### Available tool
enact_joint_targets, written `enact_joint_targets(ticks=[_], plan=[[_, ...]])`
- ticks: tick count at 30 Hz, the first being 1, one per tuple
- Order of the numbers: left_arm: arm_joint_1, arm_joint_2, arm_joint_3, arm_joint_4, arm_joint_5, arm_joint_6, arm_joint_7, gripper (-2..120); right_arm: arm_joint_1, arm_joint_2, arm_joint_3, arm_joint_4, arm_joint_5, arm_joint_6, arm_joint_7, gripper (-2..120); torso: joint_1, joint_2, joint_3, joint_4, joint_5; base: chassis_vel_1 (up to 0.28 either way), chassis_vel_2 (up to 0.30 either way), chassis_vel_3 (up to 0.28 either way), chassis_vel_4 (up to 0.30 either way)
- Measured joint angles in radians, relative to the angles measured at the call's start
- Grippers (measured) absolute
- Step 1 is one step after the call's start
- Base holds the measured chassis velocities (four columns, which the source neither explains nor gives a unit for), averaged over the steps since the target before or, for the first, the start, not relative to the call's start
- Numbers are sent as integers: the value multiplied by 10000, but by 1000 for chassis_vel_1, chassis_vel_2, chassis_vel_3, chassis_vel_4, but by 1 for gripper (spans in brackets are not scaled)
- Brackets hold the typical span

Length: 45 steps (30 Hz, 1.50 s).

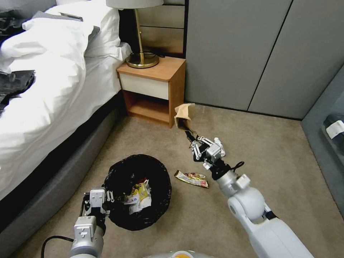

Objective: Pick up the trash bin, then pick up the garbage from the floor and place it into the trash bin.

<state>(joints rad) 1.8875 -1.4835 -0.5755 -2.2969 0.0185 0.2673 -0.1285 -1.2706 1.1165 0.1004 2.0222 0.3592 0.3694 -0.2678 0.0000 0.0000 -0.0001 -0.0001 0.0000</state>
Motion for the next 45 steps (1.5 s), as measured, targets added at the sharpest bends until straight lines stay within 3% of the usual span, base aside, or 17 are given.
enact_joint_targets(ticks=[1,4,11,16,24,31,36,40,42,44,45], plan=[[0,0,0,0,0,0,0,1,0,0,0,0,0,0,0,0,0,0,0,0,0,0,0,0,0],[-3,-20,97,-2,53,-5,14,1,-26,-632,-1609,269,176,-354,276,0,0,2,0,0,0,0,0,0,0],[29,-130,265,-117,112,-7,47,1,624,-430,-3239,-574,-449,-681,506,0,0,1,0,2,2,0,0,0,0],[39,-236,354,-151,184,-7,50,1,1183,100,-3945,-1227,-595,-875,616,0,0,1,0,3,0,0,0,0,0],[61,-320,476,-155,305,-43,52,1,1321,226,-4245,-1840,-765,-904,627,0,0,1,0,1,0,0,0,0,0],[-13,-307,406,-147,253,-44,55,1,1150,84,-4172,-1940,-1043,-939,594,30,0,1,0,1,1,0,0,0,0],[-37,-275,346,-140,178,-31,58,1,1013,-53,-4041,-1882,-1089,-892,567,41,0,1,0,1,0,0,0,0,0],[-68,-202,235,-98,77,-9,58,1,593,-392,-3593,-1731,-1210,-746,363,63,0,1,0,0,0,0,0,0,0],[-74,-194,232,-92,73,-6,58,1,532,-437,-3523,-1700,-1225,-730,333,65,-1,1,0,1,0,0,0,0,0],[-87,-181,234,-85,68,11,58,1,387,-558,-3347,-1590,-1260,-697,289,76,0,1,0,1,1,0,0,0,0],[-87,-181,234,-85,68,11,58,1,387,-558,-3347,-1590,-1260,-697,289,76,0,1,0,1,1,0,0,0,0]])
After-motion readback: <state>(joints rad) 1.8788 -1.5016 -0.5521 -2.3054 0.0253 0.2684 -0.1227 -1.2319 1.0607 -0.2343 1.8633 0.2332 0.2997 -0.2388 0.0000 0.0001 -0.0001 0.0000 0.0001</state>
